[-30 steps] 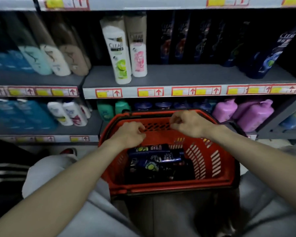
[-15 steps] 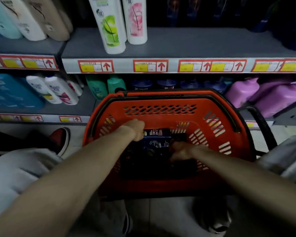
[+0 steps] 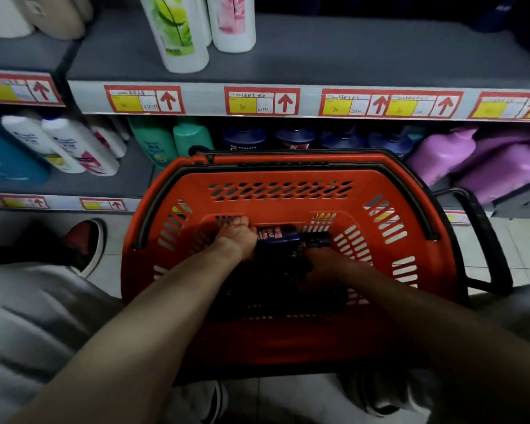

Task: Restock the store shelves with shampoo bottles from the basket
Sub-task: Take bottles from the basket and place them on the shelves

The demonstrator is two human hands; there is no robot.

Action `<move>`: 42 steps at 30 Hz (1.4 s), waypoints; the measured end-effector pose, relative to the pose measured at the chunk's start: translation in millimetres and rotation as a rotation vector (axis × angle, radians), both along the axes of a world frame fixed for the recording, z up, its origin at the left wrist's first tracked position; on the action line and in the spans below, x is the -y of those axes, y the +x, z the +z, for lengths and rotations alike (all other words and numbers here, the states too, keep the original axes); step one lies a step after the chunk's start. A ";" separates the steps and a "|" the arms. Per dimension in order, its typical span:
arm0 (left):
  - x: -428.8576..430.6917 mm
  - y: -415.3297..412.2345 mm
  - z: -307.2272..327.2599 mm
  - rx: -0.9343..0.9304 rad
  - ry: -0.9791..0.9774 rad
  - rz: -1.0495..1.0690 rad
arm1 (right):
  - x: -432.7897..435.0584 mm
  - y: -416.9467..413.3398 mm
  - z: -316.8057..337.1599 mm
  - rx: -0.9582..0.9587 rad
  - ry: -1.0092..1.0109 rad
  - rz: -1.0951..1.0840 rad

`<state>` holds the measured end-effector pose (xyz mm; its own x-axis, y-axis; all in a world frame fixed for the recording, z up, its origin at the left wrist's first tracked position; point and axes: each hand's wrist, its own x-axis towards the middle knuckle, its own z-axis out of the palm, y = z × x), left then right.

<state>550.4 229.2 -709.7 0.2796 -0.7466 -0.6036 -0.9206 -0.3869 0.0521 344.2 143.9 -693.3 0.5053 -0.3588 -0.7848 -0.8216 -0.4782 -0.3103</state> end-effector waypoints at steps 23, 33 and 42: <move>-14.0 -31.4 208.7 -0.853 -0.515 0.380 | 28.3 -40.7 248.5 1.141 0.293 -0.463; -16.5 -48.9 232.8 -1.472 -0.644 0.815 | 20.2 -36.9 253.6 1.296 0.503 -0.991; -4.8 -53.8 235.3 -1.489 -0.703 0.750 | 29.4 -25.3 249.6 0.926 0.614 -1.013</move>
<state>496.6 234.0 -474.4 0.2194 -0.9291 -0.2978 0.3862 -0.1976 0.9010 318.9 114.5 -443.8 0.6390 -0.5936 -0.4893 -0.1218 0.5500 -0.8262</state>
